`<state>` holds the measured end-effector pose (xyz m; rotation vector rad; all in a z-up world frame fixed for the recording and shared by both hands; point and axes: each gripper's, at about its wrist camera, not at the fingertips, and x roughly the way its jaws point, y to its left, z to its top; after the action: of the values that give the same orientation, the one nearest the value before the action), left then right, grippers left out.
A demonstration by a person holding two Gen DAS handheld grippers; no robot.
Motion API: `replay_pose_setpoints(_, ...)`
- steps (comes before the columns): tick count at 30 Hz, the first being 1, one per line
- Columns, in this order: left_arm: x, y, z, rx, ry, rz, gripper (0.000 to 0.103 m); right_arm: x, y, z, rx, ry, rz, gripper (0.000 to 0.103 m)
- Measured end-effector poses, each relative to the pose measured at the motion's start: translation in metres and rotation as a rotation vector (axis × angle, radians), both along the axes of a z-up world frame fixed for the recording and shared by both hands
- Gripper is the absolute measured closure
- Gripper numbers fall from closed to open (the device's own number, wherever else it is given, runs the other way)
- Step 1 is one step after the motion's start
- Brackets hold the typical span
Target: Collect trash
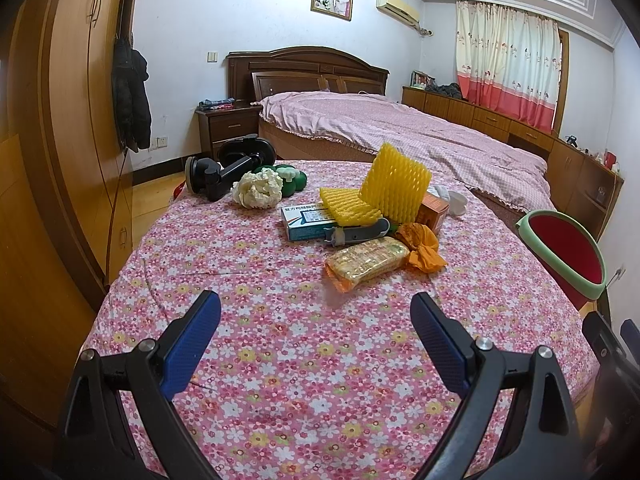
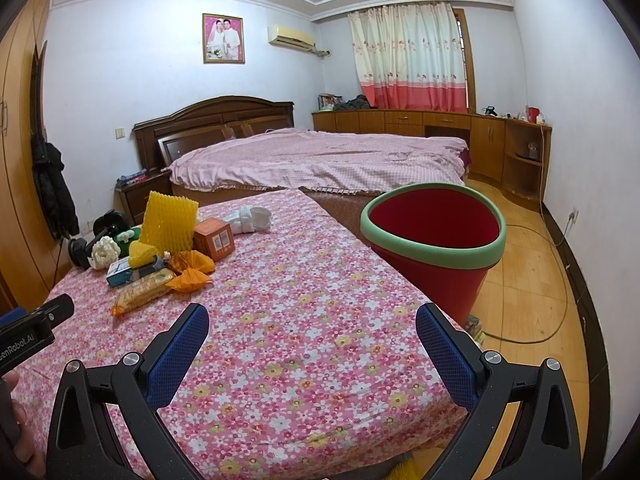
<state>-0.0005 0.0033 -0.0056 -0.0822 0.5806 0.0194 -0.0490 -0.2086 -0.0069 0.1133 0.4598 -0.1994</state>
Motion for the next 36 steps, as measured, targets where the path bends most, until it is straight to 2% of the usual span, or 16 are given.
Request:
replay_pose_setpoints(29,0.007,0.000,-0.005,0.001,0.028,0.001,0.008,0.001,-0.003,-0.002,0.009,0.011,-0.006,0.000)
replay_pose_setpoints(36,0.022,0.002,-0.005,0.011,0.066,-0.019,0.008,0.014,-0.001,-0.001,0.002,0.043,0.039,0.000)
